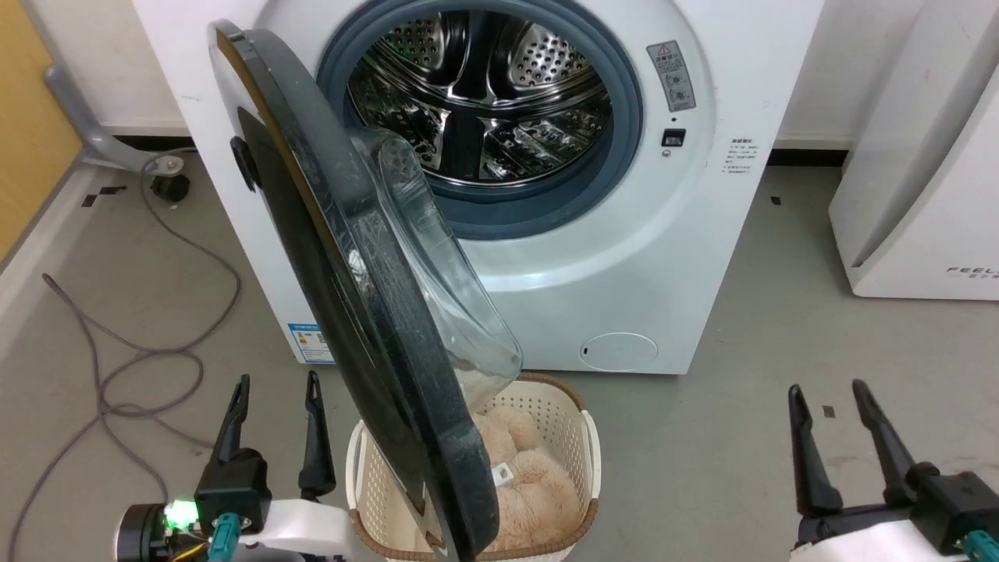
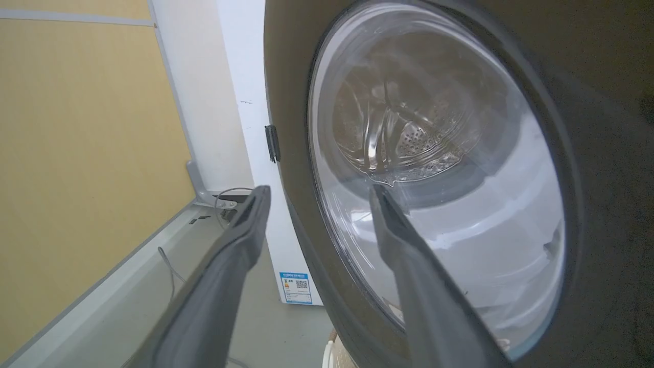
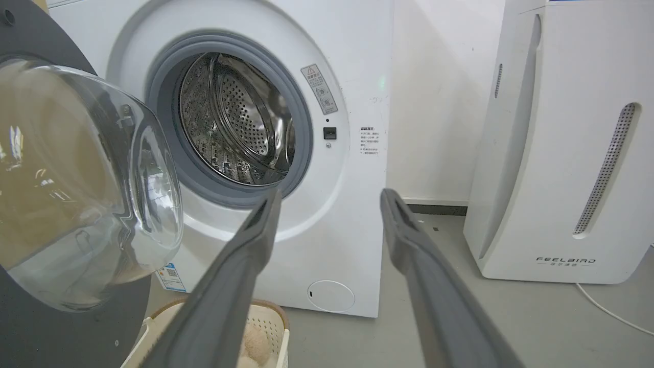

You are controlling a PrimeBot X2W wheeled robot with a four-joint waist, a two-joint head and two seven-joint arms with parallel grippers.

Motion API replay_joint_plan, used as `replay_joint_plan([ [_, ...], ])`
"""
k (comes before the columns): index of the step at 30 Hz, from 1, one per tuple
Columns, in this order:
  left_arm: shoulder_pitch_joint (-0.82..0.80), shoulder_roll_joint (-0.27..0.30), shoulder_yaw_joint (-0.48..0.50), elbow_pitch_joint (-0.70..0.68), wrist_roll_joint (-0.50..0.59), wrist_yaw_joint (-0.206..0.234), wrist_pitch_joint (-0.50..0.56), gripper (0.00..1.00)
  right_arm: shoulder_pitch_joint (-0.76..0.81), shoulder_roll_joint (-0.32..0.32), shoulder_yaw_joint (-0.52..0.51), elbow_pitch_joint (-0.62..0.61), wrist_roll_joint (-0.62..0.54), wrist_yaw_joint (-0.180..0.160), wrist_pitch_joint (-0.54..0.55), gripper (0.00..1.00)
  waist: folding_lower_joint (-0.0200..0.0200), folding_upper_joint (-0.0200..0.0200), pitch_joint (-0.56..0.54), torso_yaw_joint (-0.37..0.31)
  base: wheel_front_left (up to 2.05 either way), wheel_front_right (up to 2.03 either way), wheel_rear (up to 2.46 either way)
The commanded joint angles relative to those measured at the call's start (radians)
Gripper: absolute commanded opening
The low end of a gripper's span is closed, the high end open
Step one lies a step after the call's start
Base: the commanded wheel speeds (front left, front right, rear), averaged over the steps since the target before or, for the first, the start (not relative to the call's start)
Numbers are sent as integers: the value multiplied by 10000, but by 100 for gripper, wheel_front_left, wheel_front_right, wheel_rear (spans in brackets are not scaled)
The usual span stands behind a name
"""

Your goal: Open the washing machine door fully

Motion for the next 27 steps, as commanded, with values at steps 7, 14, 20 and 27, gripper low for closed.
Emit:
replay_joint_plan([
  [7,-52,-11,186,-515,-114,-7,-44,0,343,77,-76,-274,190,50,-45,100,0,0,-60,48,0,0,0],
  [14,-444,78,324,-1701,-31,-25,-44,0,451,78,-67,-482,246,50,-45,100,0,0,-114,39,0,0,0],
  [20,-879,96,2,-3222,89,-207,-44,0,549,79,-51,-602,290,50,-45,100,0,0,-142,51,0,0,0],
  [27,-1128,3,-1158,-4556,132,-590,-44,0,605,79,-18,-674,324,50,-45,100,0,0,-152,5,0,0,0],
])
